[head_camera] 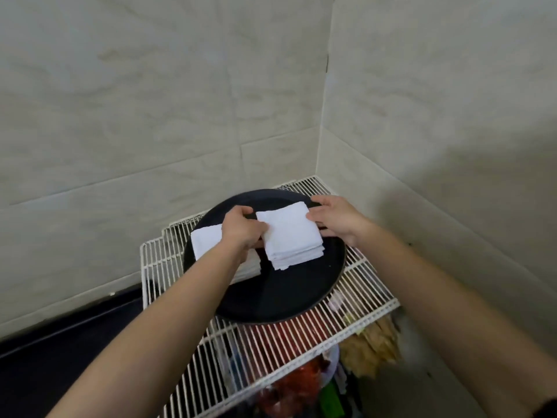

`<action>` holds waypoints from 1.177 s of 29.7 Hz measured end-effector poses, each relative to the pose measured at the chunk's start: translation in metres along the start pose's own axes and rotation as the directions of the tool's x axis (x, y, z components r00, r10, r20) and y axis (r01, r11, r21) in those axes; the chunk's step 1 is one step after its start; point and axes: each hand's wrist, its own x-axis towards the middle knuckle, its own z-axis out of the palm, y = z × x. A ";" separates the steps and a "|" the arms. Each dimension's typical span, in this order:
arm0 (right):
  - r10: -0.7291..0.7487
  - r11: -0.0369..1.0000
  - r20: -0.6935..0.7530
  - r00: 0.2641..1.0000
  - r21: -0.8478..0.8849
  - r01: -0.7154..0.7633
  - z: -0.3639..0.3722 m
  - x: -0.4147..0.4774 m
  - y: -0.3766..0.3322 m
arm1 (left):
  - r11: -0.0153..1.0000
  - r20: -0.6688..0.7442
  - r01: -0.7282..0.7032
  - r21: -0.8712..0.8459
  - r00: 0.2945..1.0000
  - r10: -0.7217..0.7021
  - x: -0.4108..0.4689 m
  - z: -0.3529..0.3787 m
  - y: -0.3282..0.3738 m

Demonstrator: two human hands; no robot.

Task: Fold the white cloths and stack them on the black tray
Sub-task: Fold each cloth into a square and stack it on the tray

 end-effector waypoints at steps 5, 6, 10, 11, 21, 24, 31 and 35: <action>0.027 0.998 0.050 0.998 -0.055 -0.024 -0.009 0.040 0.008 | 0.995 -0.035 0.065 0.079 0.997 -0.063 0.025 0.013 -0.001; 0.036 0.997 0.066 0.997 -0.070 -0.031 -0.011 0.046 0.011 | 0.992 -0.040 0.078 0.102 0.996 -0.074 0.030 0.016 -0.003; 0.046 0.993 0.090 0.995 -0.113 -0.036 -0.011 0.054 0.019 | 0.981 -0.056 0.097 0.166 0.994 -0.089 0.036 0.020 -0.010; 0.042 0.992 0.085 0.995 -0.120 -0.031 -0.012 0.054 0.020 | 0.979 -0.053 0.095 0.180 0.995 -0.087 0.036 0.020 -0.011; -0.080 0.948 0.031 0.996 -0.307 0.086 -0.011 0.053 0.038 | 0.919 -0.063 0.020 0.394 0.998 0.005 0.032 0.027 -0.021; -0.225 0.827 0.028 0.974 -0.523 0.206 -0.014 0.043 0.030 | 0.837 0.011 -0.059 0.543 0.998 0.063 0.027 0.026 -0.011; -0.367 0.217 0.386 0.846 -0.849 0.481 -0.013 0.035 0.046 | 0.435 0.331 -0.356 0.827 0.934 0.135 -0.011 0.033 -0.011; -0.321 0.190 0.351 0.880 -0.886 0.423 -0.012 0.035 0.061 | 0.397 0.334 -0.340 0.852 0.939 0.087 -0.013 0.036 -0.016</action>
